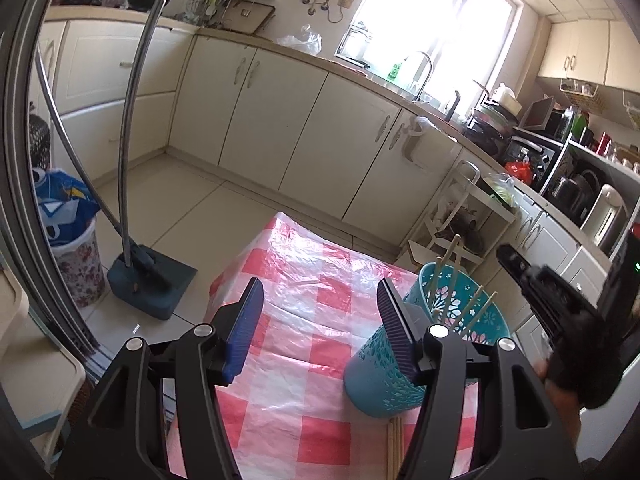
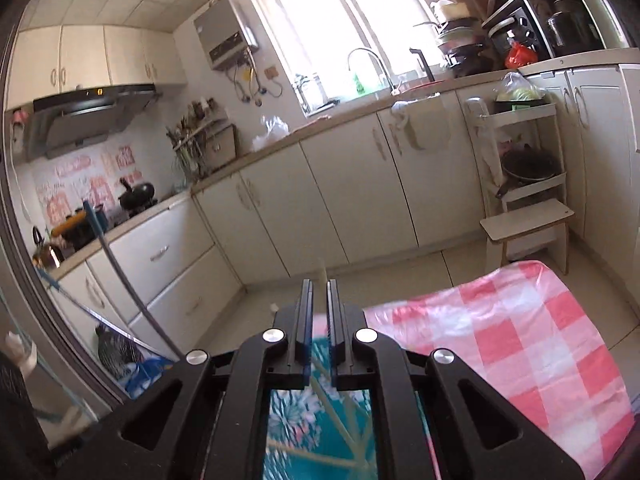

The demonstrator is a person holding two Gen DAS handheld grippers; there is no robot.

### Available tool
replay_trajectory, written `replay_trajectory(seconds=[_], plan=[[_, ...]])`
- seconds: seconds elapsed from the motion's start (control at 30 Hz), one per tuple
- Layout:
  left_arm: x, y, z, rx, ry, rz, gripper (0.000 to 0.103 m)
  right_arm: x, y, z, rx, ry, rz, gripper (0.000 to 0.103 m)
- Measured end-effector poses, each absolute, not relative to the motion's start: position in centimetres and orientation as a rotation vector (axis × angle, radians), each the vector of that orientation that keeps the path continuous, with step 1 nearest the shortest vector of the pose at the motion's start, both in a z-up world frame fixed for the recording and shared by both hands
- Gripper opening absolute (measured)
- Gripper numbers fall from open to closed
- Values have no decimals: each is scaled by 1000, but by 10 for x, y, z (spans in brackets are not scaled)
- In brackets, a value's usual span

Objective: Organize utensils
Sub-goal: 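Carry the stick with the right tool over the basket and release it, then bring both tools back down to the stick bundle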

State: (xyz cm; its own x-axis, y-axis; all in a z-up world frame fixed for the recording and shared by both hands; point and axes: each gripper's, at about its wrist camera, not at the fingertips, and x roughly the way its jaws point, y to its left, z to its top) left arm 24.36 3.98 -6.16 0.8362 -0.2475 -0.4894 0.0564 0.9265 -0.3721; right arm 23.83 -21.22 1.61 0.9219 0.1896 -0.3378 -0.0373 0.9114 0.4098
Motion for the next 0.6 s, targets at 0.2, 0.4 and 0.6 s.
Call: replay_trajectory(seconds=[0.2,0.4,0.6], plan=[[231,19,-57,-251,524,-151,60,175,-223,13,296,399,145,29],[220,5,-62,-190,528,-149,61,127,-237,-6,239,417,78,32],[219,-5,-65,-137,528,-145,61,135,-241,-25,293,494,88,32]])
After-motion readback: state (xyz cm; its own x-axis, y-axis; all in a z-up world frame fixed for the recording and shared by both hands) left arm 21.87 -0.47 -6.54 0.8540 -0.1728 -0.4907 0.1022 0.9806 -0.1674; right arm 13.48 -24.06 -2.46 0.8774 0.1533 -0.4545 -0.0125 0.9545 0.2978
